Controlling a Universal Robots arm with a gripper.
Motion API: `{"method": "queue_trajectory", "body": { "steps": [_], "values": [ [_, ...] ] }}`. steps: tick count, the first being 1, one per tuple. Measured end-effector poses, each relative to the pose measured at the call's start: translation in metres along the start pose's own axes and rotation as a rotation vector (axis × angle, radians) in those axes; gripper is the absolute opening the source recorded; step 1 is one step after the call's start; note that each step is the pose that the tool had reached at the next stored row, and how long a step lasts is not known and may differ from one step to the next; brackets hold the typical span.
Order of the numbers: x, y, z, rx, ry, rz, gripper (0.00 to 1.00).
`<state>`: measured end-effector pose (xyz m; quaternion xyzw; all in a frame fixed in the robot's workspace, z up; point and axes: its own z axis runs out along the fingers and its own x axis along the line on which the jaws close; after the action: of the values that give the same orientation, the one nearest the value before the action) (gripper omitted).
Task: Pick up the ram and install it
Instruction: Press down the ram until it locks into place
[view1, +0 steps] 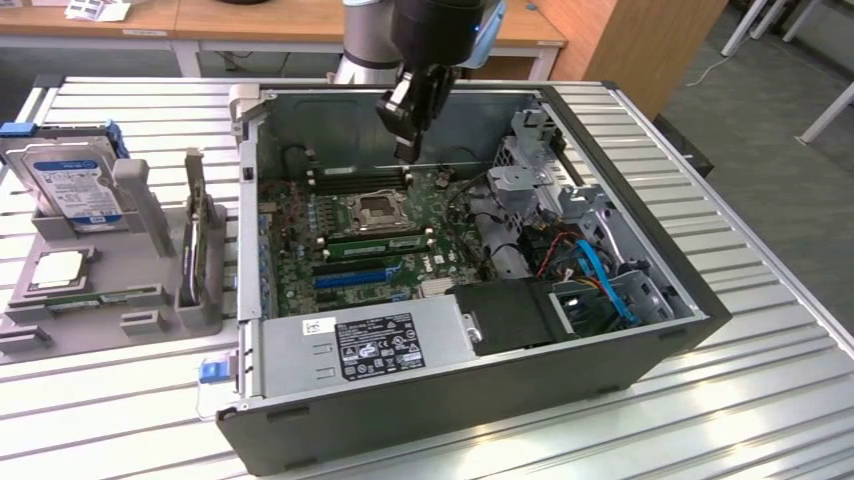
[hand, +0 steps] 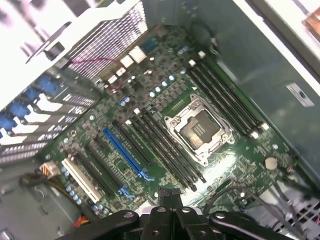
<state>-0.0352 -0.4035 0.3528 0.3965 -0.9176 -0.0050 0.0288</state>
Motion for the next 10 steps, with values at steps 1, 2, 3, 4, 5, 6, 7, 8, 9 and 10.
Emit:
{"method": "queue_trajectory", "body": {
  "steps": [1,2,3,4,5,6,7,8,9,10],
  "values": [
    [0.0,0.0,0.0,-0.0008,-0.0006,0.018,0.11],
    [0.0,0.0,0.0,-0.0017,-0.0012,0.035,0.11],
    [0.0,0.0,0.0,-0.0026,-0.0018,0.054,0.11],
    [0.0,0.0,0.0,-0.0035,-0.0024,0.072,0.11],
    [0.0,0.0,0.0,-0.0044,-0.0029,0.09,0.11],
    [0.0,0.0,0.0,-0.0053,-0.0035,0.107,0.11],
    [0.0,0.0,0.0,-0.0061,-0.004,0.125,0.11],
    [0.0,0.0,0.0,-0.007,-0.0046,0.143,0.11],
    [0.0,0.0,0.0,-0.0079,-0.0051,0.161,0.11],
    [0.0,0.0,0.0,-0.0088,-0.0058,0.18,0.11]
  ]
}}
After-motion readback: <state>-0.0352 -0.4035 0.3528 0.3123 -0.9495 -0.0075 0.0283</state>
